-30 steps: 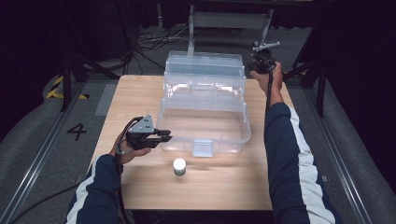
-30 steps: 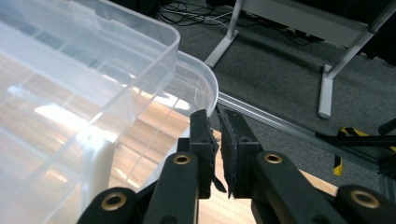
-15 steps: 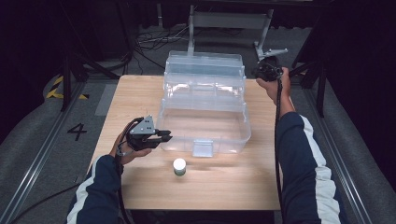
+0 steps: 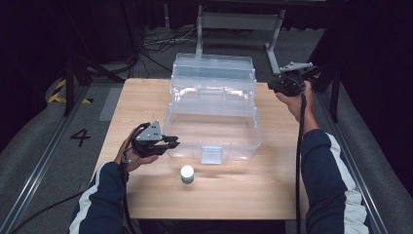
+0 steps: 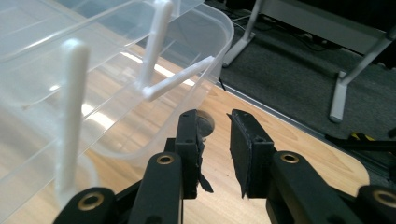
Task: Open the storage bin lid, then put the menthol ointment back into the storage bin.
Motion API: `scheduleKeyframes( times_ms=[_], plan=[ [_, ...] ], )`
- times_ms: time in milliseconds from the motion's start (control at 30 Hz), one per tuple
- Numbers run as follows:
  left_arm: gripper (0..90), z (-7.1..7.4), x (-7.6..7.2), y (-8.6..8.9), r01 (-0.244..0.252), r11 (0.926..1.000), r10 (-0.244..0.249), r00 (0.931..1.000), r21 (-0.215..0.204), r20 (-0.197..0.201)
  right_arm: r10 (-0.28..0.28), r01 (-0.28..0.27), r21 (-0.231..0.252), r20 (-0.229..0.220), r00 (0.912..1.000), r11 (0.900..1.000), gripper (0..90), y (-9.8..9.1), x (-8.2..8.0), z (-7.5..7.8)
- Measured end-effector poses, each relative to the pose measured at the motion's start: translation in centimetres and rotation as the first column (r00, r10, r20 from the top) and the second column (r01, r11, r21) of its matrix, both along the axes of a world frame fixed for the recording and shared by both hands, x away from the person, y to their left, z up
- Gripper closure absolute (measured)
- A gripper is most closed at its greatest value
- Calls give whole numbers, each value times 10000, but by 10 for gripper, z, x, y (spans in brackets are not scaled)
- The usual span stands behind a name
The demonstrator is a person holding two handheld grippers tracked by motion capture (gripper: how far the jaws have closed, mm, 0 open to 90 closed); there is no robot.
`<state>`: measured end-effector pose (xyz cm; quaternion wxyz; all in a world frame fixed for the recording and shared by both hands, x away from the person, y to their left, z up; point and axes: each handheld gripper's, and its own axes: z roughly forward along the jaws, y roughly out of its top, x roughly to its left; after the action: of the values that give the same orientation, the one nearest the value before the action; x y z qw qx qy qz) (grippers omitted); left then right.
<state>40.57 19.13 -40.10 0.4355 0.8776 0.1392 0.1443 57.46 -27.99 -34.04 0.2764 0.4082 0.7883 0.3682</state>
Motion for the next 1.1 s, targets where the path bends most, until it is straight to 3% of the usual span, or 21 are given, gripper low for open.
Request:
scheduleKeyframes(
  times_ms=[433,767,1100],
  plan=[
    [780,6,-9,5,-430,9990,427,9988,149,243,765,-763,117,-104,9970,9970,697,-5,-34,-13],
    [774,6,-9,3,-508,9981,498,9984,358,273,780,-774,232,-260,9966,9967,684,-19,-51,-30],
    [776,12,-14,0,-486,9964,460,9982,700,379,866,-868,11,-707,9937,9962,665,-31,-65,-55]
  ],
)
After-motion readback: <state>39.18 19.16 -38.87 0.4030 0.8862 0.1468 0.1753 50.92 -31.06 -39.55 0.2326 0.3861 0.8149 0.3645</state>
